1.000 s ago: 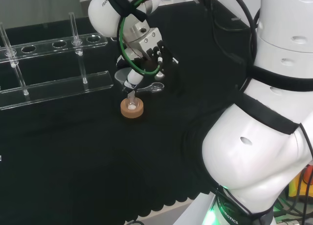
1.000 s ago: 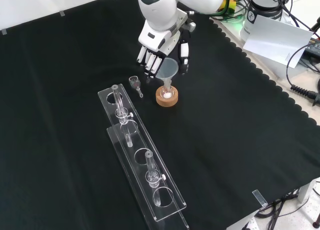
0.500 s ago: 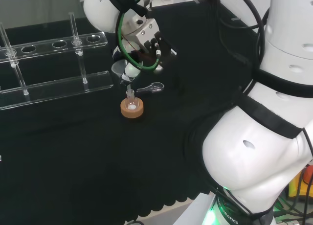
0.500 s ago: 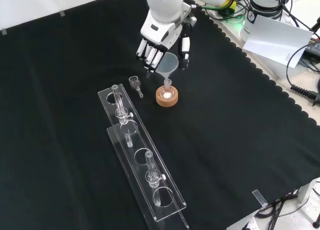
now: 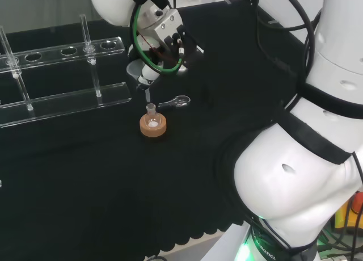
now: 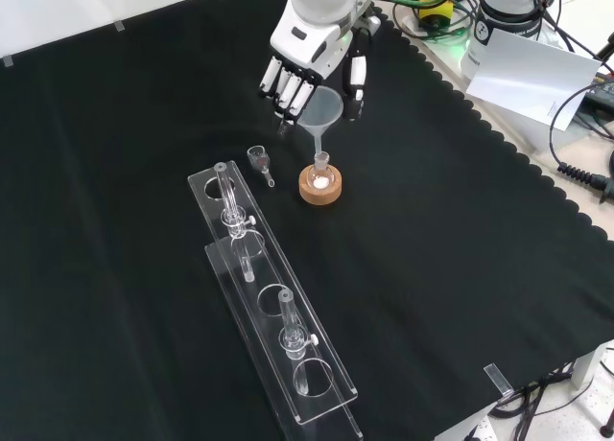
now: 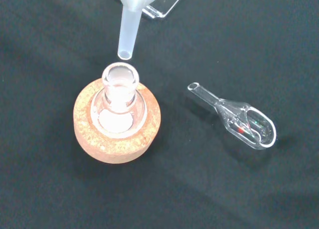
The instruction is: Remove the funnel from the round-bottom flask.
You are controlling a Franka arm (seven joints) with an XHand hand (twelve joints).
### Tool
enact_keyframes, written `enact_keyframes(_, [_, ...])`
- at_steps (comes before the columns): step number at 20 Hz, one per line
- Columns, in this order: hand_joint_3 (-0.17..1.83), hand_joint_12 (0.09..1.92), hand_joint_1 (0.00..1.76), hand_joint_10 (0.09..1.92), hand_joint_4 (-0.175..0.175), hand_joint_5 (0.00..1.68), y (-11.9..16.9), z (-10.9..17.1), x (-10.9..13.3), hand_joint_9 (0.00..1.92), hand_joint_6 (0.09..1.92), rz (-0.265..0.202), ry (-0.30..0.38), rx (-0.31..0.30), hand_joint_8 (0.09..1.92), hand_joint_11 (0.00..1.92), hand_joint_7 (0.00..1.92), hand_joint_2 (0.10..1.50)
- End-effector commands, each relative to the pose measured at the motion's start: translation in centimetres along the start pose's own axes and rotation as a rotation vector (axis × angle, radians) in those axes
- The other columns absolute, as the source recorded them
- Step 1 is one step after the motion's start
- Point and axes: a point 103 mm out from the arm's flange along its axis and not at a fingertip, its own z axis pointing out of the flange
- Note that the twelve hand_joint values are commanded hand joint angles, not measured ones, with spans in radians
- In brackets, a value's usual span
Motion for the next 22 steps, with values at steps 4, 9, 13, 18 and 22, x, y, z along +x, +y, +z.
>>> enact_keyframes(4, [-0.17, 1.28, 0.62, 0.46, -0.032, 0.59, -2.1, -3.2, -1.4, 0.88, 0.11, 0.048, -0.049, 0.015, 0.63, 0.50, 0.63, 1.00])
enact_keyframes(9, [-0.17, 1.28, 0.61, 0.46, -0.032, 0.60, -2.3, -4.7, -2.2, 0.88, 0.12, 0.068, -0.061, 0.018, 0.63, 0.50, 0.63, 1.00])
enact_keyframes(13, [-0.17, 1.28, 0.61, 0.46, -0.032, 0.60, -2.2, -5.5, -3.0, 0.88, 0.12, 0.076, -0.053, 0.010, 0.63, 0.50, 0.63, 1.00])
enact_keyframes(18, [-0.17, 1.28, 0.61, 0.46, -0.032, 0.60, -1.9, -6.2, -3.8, 0.88, 0.13, 0.084, -0.041, -0.010, 0.63, 0.51, 0.63, 1.00])
enact_keyframes(22, [-0.17, 1.28, 0.61, 0.46, -0.032, 0.60, -1.9, -6.3, -4.0, 0.88, 0.13, 0.090, -0.030, -0.010, 0.63, 0.51, 0.63, 1.00])
